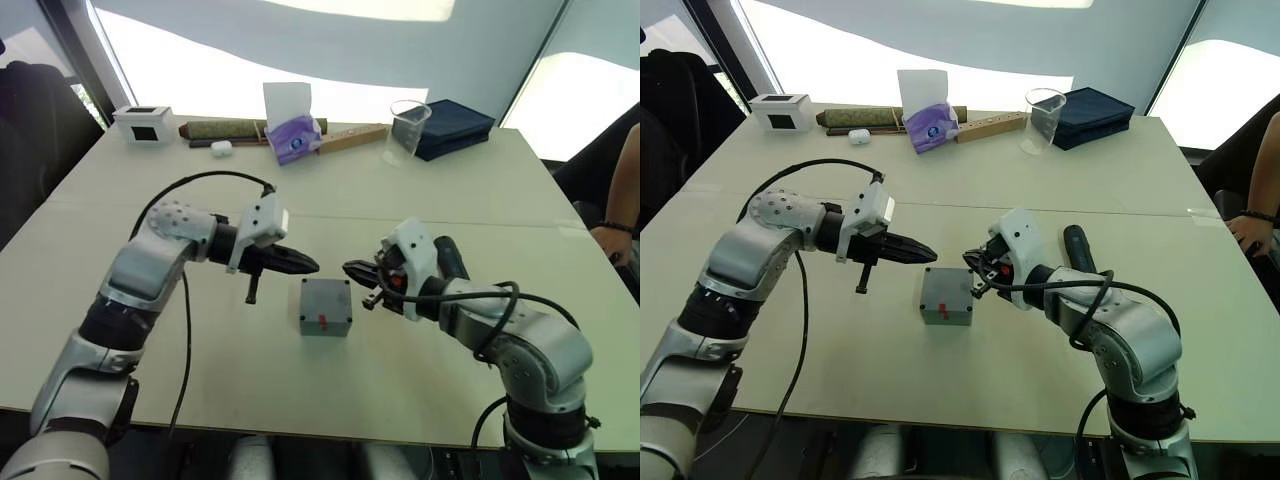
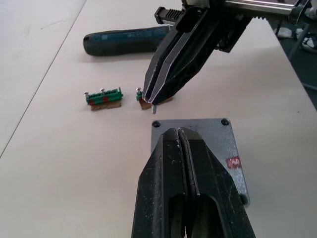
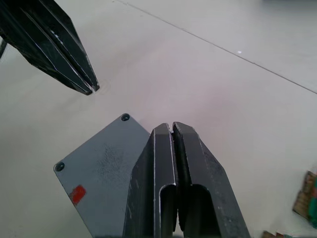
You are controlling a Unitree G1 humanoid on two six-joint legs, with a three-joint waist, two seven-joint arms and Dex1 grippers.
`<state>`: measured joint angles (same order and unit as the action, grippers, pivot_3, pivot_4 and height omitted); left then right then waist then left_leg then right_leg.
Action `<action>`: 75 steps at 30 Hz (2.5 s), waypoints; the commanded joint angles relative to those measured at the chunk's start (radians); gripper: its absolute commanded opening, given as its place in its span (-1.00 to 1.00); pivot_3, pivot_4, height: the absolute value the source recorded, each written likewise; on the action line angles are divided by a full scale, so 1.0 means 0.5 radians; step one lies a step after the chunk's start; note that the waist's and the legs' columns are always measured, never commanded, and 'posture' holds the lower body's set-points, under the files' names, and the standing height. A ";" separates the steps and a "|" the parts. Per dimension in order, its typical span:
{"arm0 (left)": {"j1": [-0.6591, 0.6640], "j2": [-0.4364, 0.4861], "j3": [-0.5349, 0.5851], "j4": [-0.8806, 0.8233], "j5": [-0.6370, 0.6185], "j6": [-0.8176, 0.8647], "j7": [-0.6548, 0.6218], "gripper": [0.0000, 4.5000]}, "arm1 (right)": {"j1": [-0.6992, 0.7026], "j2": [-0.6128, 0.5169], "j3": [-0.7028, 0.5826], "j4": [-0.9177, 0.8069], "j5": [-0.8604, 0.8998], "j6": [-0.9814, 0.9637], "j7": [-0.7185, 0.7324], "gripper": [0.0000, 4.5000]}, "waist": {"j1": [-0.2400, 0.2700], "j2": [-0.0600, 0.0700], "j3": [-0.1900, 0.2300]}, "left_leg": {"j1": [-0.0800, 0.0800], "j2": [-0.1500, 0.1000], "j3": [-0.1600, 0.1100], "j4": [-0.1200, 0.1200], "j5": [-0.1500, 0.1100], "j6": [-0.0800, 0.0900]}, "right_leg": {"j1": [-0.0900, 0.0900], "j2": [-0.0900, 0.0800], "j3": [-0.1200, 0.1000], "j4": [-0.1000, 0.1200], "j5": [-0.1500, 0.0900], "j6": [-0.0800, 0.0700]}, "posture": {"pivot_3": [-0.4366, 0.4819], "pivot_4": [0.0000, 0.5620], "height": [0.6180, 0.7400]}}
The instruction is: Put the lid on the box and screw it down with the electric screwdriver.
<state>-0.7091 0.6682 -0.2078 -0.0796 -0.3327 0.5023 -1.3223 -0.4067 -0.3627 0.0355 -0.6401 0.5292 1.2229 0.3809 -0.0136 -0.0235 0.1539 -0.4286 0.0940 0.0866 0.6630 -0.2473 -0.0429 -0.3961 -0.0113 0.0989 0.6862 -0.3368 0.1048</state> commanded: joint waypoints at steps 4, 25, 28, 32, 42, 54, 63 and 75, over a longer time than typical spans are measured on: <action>0.045 0.055 0.081 -0.176 -0.070 0.067 0.078 -1.00 | -0.007 -0.041 0.057 0.042 0.002 -0.121 0.038 -0.99 | -0.003 0.000 0.001 | 0.000 0.000 0.000 0.000 0.000 0.000 | -0.001 0.000 0.000 0.000 0.000 0.000 | -0.05 -0.47 0.70; 0.057 0.051 0.038 -0.223 -0.077 0.058 0.133 -1.00 | 0.068 -0.091 0.045 0.101 -0.017 -0.232 0.019 -0.99 | -0.005 0.000 0.001 | 0.000 0.000 -0.001 0.000 0.000 0.000 | -0.001 0.001 0.000 0.000 0.000 0.000 | -0.05 -0.47 0.70; 0.057 0.051 0.038 -0.222 -0.077 0.057 0.134 -1.00 | 0.062 -0.091 0.045 0.112 -0.014 -0.242 0.016 -0.99 | -0.005 0.000 0.001 | 0.000 0.000 -0.001 0.000 0.000 0.000 | -0.001 0.001 0.000 0.000 0.000 0.000 | -0.05 -0.47 0.70; 0.057 0.049 0.036 -0.219 -0.074 0.053 0.136 -1.00 | 0.067 -0.104 0.051 0.127 -0.010 -0.233 0.023 -0.99 | -0.005 0.000 0.001 | 0.000 0.000 -0.001 0.000 0.000 0.000 | -0.001 0.001 0.000 0.000 0.000 0.000 | -0.05 -0.47 0.70; 0.096 0.035 0.019 -0.253 -0.074 0.068 0.168 -1.00 | 0.105 -0.122 0.123 0.191 -0.025 -0.237 0.048 -0.99 | -0.007 0.000 0.001 | 0.000 0.000 -0.001 0.000 0.000 0.000 | -0.001 0.001 0.000 0.000 0.000 0.000 | -0.05 -0.47 0.70; 0.149 0.035 0.000 -0.291 -0.090 0.063 0.184 -1.00 | 0.095 -0.235 -0.070 0.008 0.153 -0.080 0.111 0.23 | -0.004 0.000 0.001 | -0.001 0.000 -0.001 -0.001 0.000 0.000 | -0.001 0.001 0.000 0.000 0.000 0.000 | -0.05 -0.47 0.70; 0.127 0.032 -0.022 -0.248 -0.102 0.001 0.095 -1.00 | -0.169 -0.474 -0.527 0.003 0.335 0.526 0.041 1.00 | -0.006 0.002 0.003 | -0.001 0.000 0.000 -0.001 0.000 0.000 | -0.001 0.000 0.000 0.000 0.000 0.000 | -0.05 -0.47 0.70; 0.022 -0.093 -0.189 0.010 0.131 -0.238 0.069 -1.00 | -0.558 -1.373 -0.108 0.845 0.816 0.783 -0.107 1.00 | -0.015 0.003 0.009 | -0.001 0.000 0.004 -0.004 -0.001 0.002 | -0.004 0.000 0.005 -0.004 -0.002 -0.005 | -0.05 -0.47 0.70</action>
<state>-0.6711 0.6351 -0.3006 -0.0755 -0.2776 0.4083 -1.3003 -0.6343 -1.0200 -0.0553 -0.2952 0.8795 1.6078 0.3716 -0.0213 -0.0219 0.1584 -0.4292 0.0941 0.0887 0.6614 -0.2479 -0.0419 -0.3983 -0.0114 0.1020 0.6841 -0.3379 0.1024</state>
